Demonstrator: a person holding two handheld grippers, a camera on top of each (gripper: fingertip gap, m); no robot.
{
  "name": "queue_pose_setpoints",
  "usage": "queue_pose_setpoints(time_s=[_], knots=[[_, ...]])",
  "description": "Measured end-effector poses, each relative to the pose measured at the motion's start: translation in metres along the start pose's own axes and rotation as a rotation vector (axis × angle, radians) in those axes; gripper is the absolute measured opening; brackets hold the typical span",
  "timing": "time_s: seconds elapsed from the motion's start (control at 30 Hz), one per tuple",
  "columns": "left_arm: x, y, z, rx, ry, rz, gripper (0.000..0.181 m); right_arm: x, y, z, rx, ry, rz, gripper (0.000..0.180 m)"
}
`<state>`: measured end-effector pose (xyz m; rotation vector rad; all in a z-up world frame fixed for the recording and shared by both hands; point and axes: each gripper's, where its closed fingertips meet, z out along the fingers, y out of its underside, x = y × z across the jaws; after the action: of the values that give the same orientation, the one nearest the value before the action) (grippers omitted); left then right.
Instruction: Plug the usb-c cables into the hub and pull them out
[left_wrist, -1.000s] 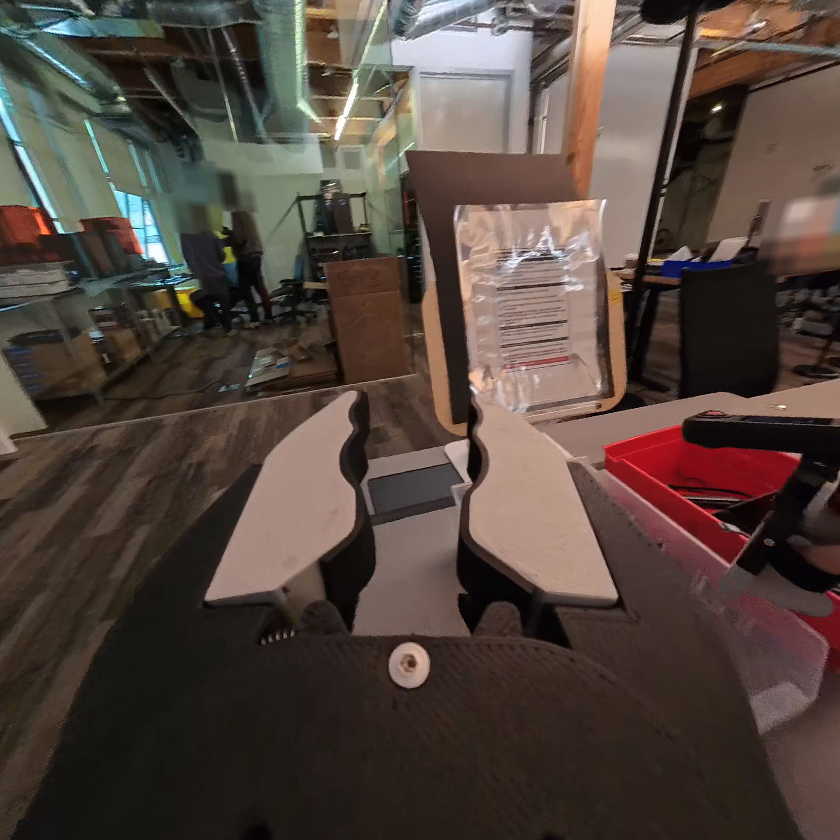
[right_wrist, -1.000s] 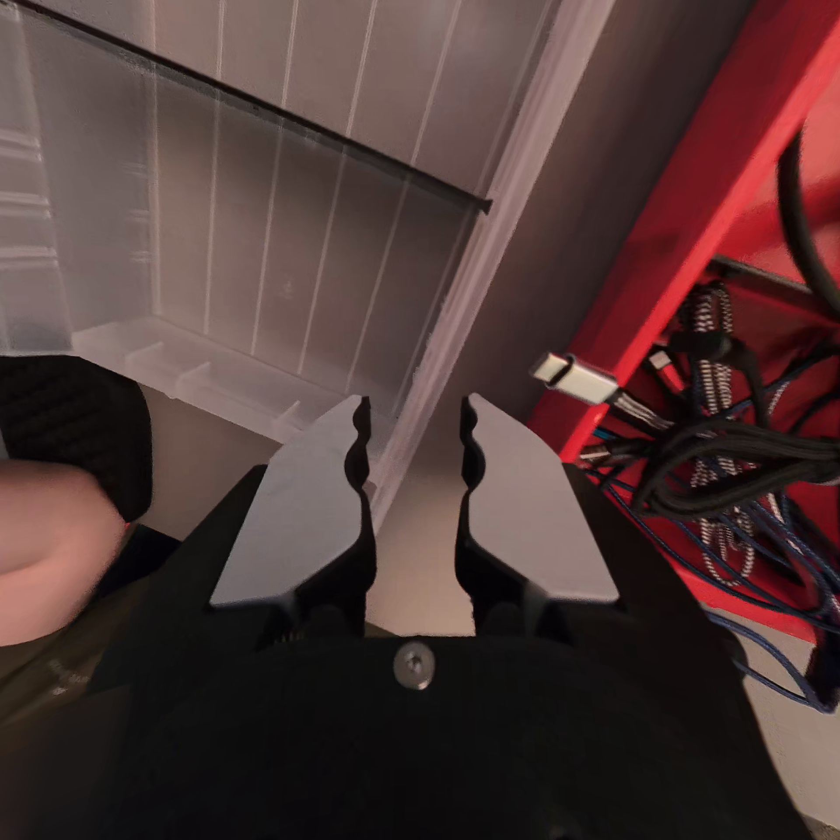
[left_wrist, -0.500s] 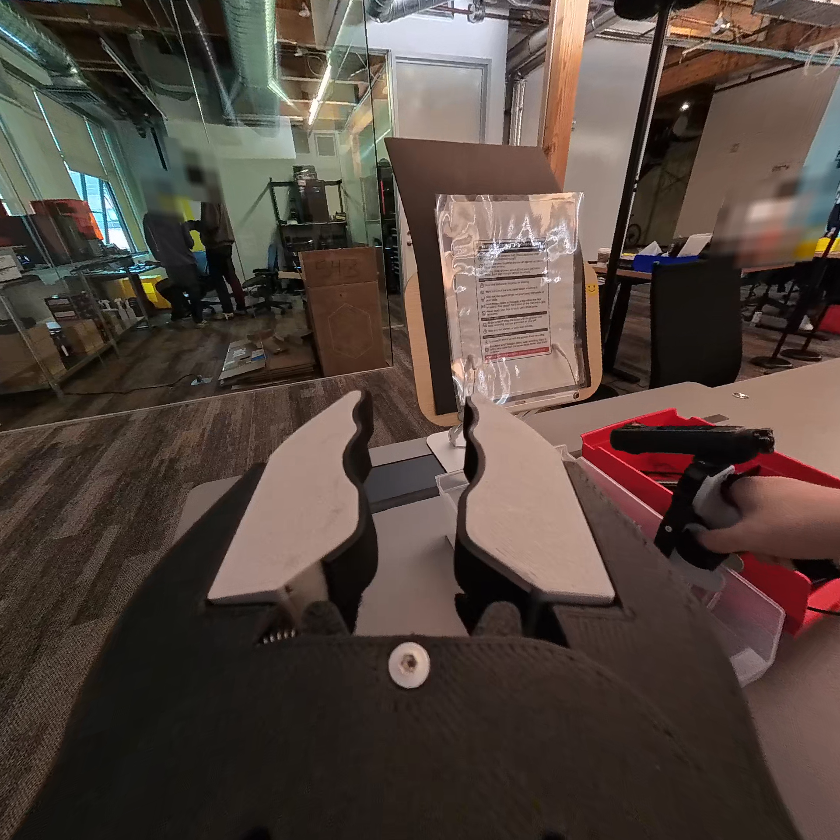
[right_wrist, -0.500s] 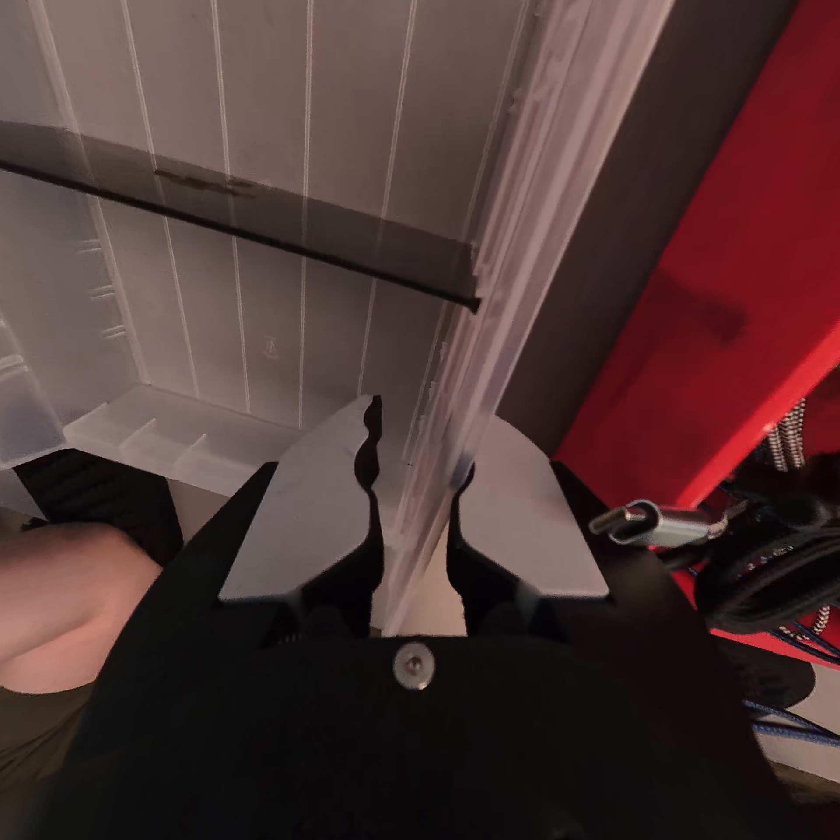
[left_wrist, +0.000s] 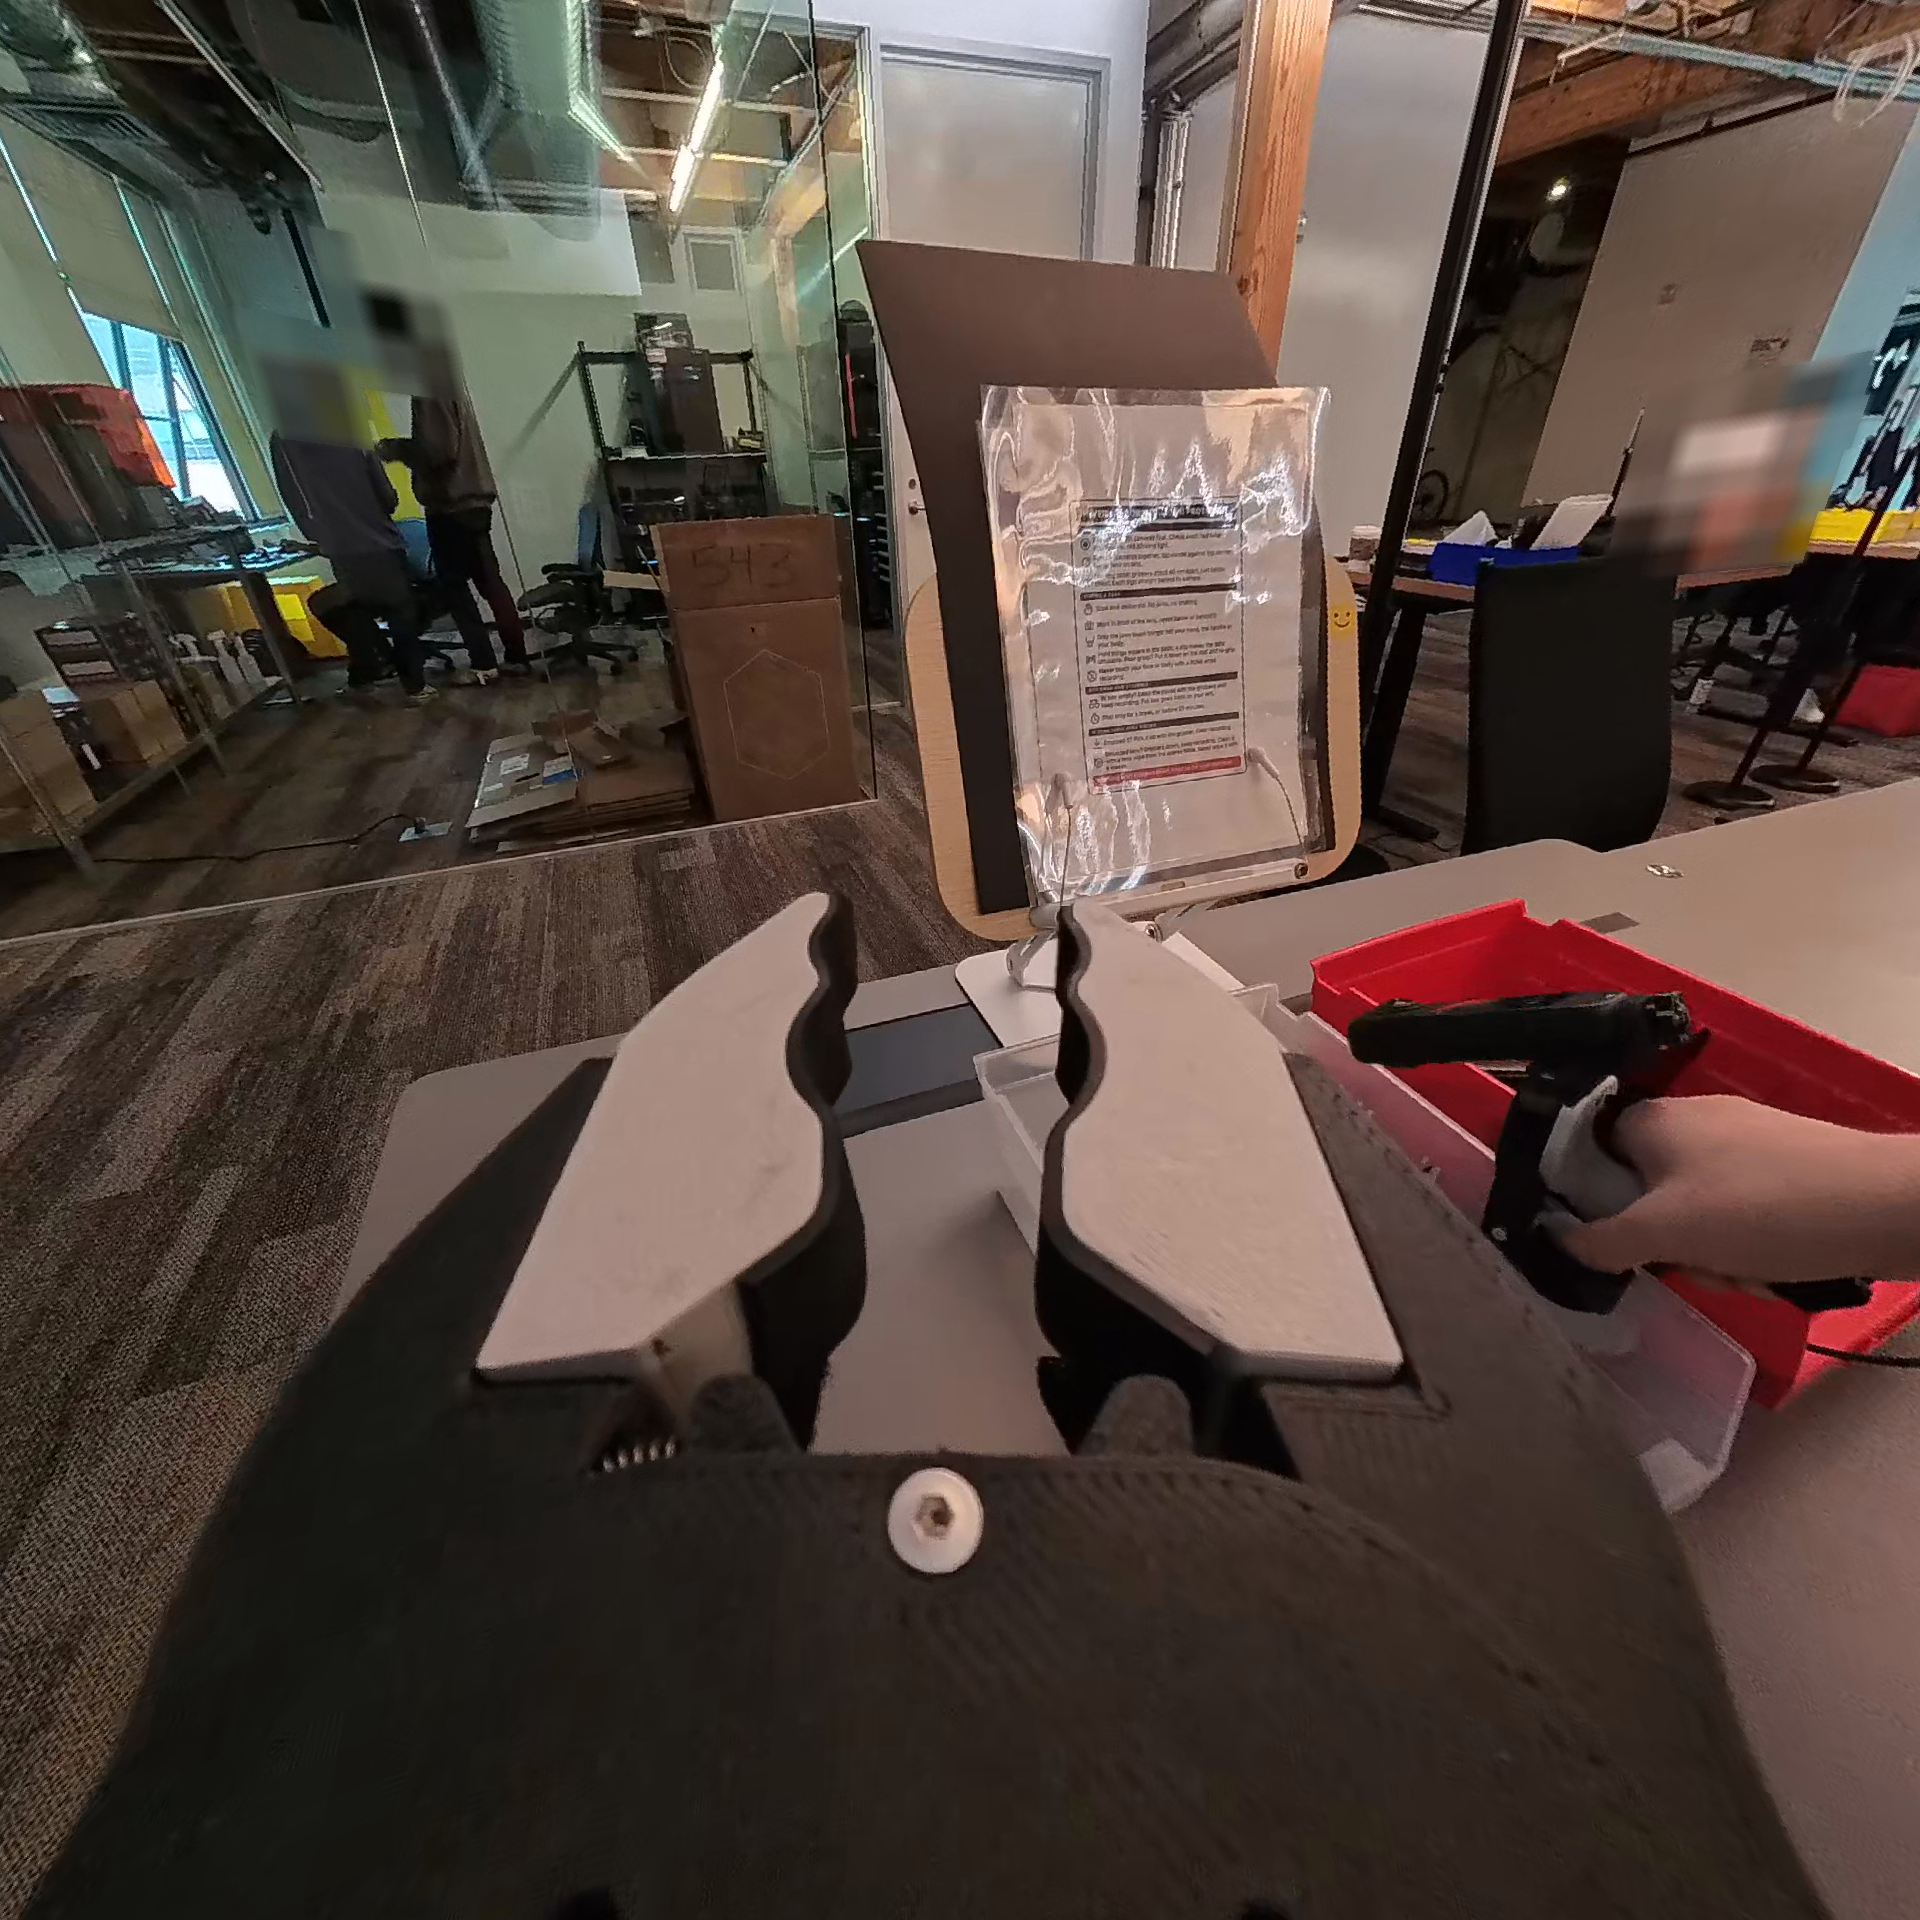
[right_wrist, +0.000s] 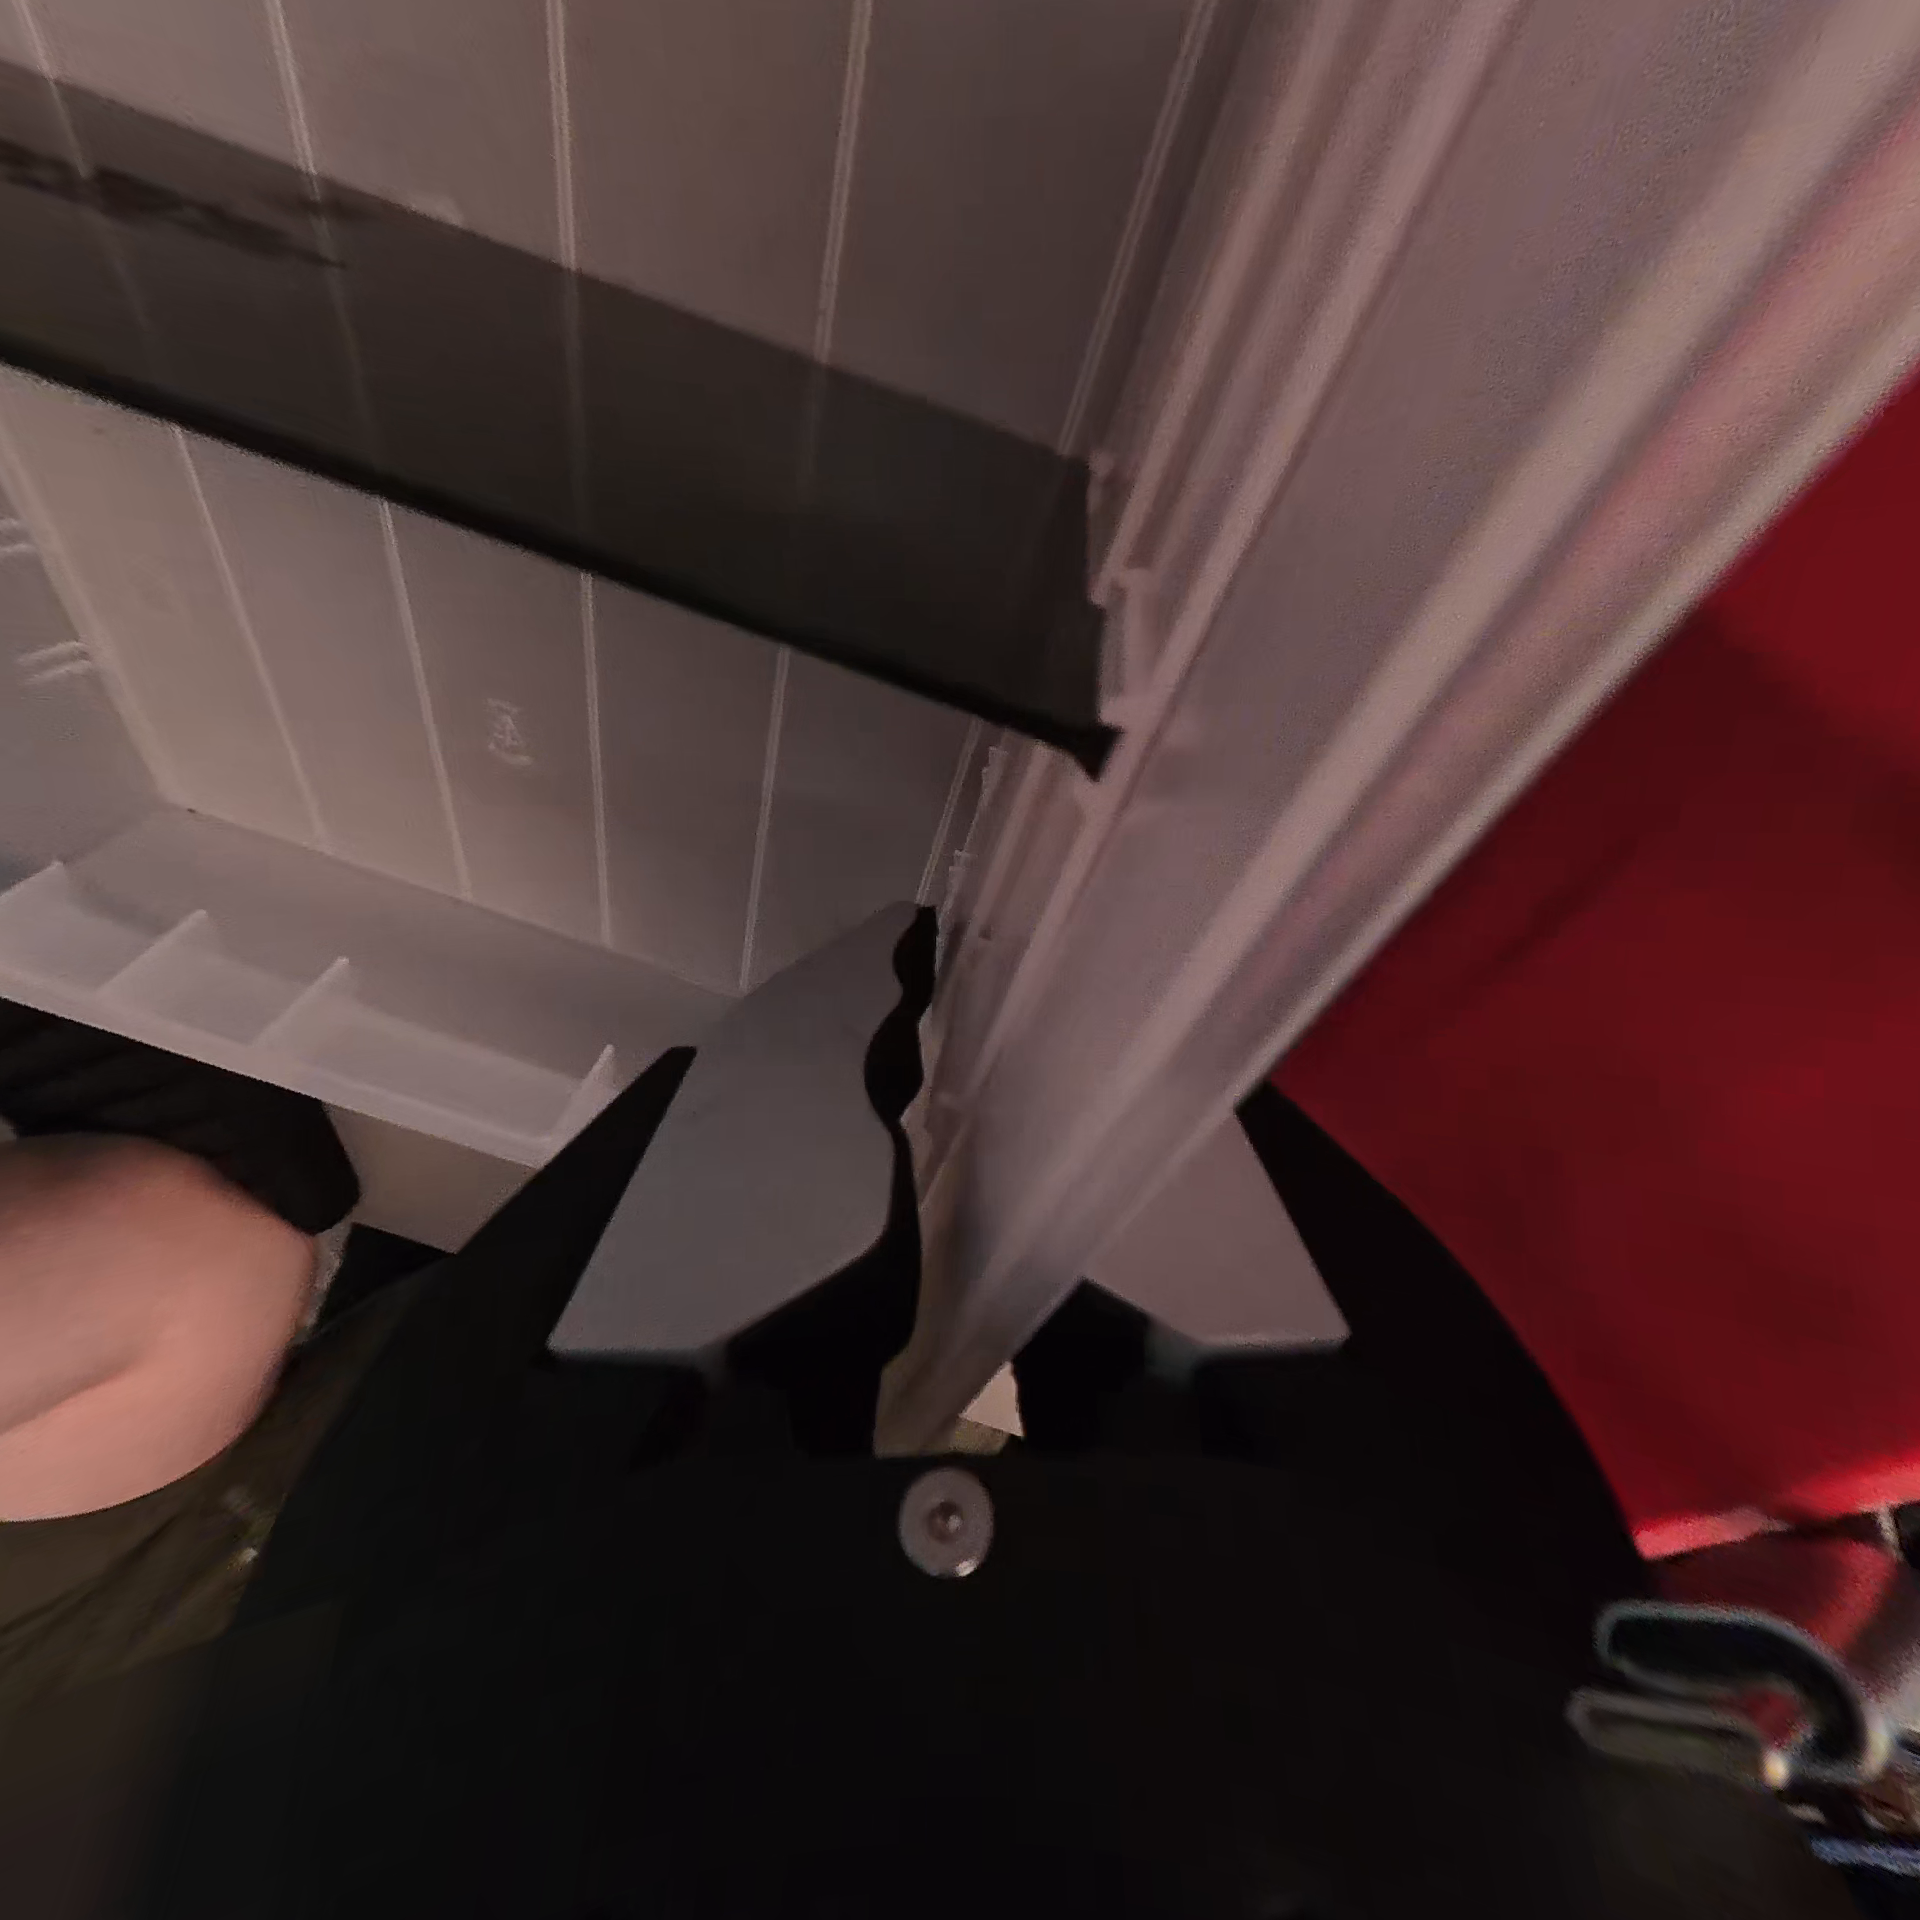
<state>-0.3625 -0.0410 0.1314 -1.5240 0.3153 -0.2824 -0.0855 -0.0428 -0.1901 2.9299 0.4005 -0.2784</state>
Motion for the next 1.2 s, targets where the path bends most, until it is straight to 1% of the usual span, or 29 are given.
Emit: queue_pose_setpoints(time_s=[0.13,0.3,0.4,0.5,0.67,0.77,0.83,0.93,1.07,1.2], knots=[[0.002,0.003,0.003,-0.019,0.003,0.005,0.037,-0.006,-0.001,-0.001,-0.006,-0.011,-0.007,0.006],[0.005,-0.002,0.002,0.004,0.013,-0.01,0.036,-0.023,0.002,-0.006,-0.058,-0.029,-0.082,0.006],[0.006,-0.009,-0.006,0.034,0.011,-0.036,0.035,-0.041,0.004,-0.008,-0.087,-0.063,-0.133,0.005],[0.01,-0.024,-0.024,0.104,0.019,-0.055,0.033,-0.065,0.002,-0.013,-0.098,-0.128,-0.175,0.004],[0.024,-0.06,-0.067,0.296,0.048,-0.093,0.033,-0.094,-0.01,-0.044,-0.056,-0.223,-0.245,0.004],[0.037,-0.066,-0.08,0.321,0.124,-0.108,0.038,-0.09,-0.01,-0.076,-0.021,-0.283,-0.254,0.004],[0.043,-0.066,-0.081,0.315,0.16,-0.119,0.043,-0.075,-0.006,-0.101,0.014,-0.316,-0.237,0.005],[0.046,-0.063,-0.073,0.293,0.181,-0.136,0.049,-0.032,0.004,-0.138,0.09,-0.331,-0.174,0.004],[0.061,-0.05,-0.054,0.204,0.244,-0.12,0.056,0.055,0.028,-0.178,0.212,-0.297,-0.029,0.005],[0.096,-0.043,-0.028,0.15,0.403,-0.139,0.058,0.153,0.064,-0.197,0.33,-0.269,0.146,0.005]])
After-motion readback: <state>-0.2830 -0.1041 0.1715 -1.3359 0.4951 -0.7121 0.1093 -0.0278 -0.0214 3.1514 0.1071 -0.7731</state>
